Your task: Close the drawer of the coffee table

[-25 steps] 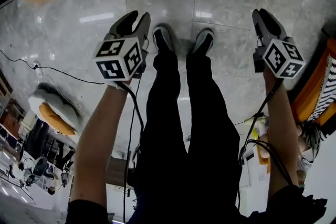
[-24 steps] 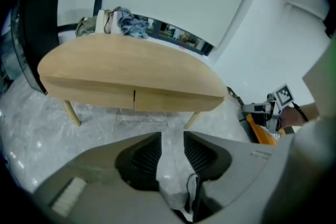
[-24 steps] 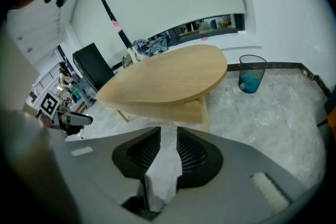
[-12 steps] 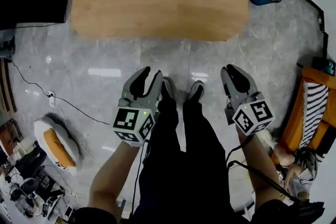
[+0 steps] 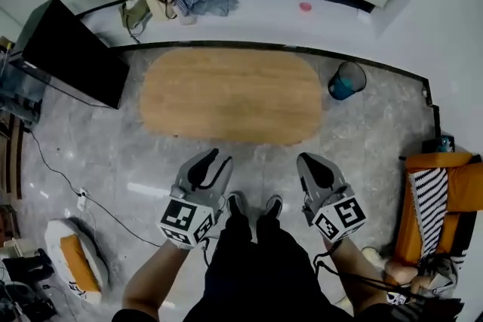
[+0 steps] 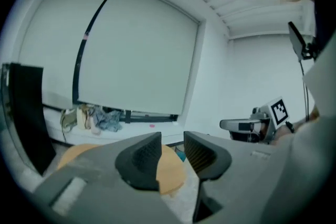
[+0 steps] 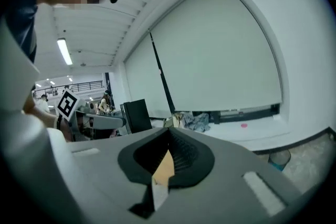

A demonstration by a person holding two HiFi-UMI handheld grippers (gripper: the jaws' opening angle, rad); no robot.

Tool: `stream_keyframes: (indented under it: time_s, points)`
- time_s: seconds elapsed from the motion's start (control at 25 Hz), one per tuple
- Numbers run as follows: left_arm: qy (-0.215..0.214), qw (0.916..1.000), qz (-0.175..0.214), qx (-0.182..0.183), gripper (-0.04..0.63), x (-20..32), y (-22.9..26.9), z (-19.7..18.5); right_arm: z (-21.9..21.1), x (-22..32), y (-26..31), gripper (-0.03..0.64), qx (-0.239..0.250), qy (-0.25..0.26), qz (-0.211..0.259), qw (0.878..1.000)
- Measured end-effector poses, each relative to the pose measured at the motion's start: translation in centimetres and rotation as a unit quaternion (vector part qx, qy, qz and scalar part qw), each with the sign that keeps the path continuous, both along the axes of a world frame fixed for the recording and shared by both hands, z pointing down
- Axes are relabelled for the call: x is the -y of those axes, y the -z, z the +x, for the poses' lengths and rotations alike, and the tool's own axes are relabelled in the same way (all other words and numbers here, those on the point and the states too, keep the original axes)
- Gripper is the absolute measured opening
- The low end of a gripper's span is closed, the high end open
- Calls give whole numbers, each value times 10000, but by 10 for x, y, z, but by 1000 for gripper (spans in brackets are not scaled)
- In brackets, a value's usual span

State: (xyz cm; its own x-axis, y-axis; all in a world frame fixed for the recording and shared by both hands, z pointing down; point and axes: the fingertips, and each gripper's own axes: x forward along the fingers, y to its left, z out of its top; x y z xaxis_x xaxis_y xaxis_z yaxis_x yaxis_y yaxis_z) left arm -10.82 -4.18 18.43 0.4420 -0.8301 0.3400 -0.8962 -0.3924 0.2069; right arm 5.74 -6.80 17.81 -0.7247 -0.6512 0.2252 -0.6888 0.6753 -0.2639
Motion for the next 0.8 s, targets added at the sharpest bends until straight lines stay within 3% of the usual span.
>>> stream_keyframes:
  time_s: [0.12, 0.24, 0.44, 0.52, 0.68, 0.8]
  points:
    - [-99, 9977, 633, 201, 143, -6, 68, -7, 9, -1, 64, 2, 20, -89, 758, 9971]
    - [112, 9945, 1039, -81, 141, -16, 117, -13, 14, -4, 117, 2, 136, -336, 1288, 9910]
    - [229, 9834, 1772, -309, 64, -19, 172, -4, 12, -15, 180, 2, 250, -463, 1958, 9792]
    - [223, 9803, 1954, -187, 8, -18, 181, -4, 7, -22, 193, 1, 194, -439, 2198, 9744]
    - [295, 9744, 2191, 413, 2, -15, 192, -15, 2, -27, 212, 0, -35, -591, 2680, 9616]
    - [426, 9681, 2391, 615, 1, -9, 207, -26, 0, -21, 224, 0, -85, -761, 2866, 9550]
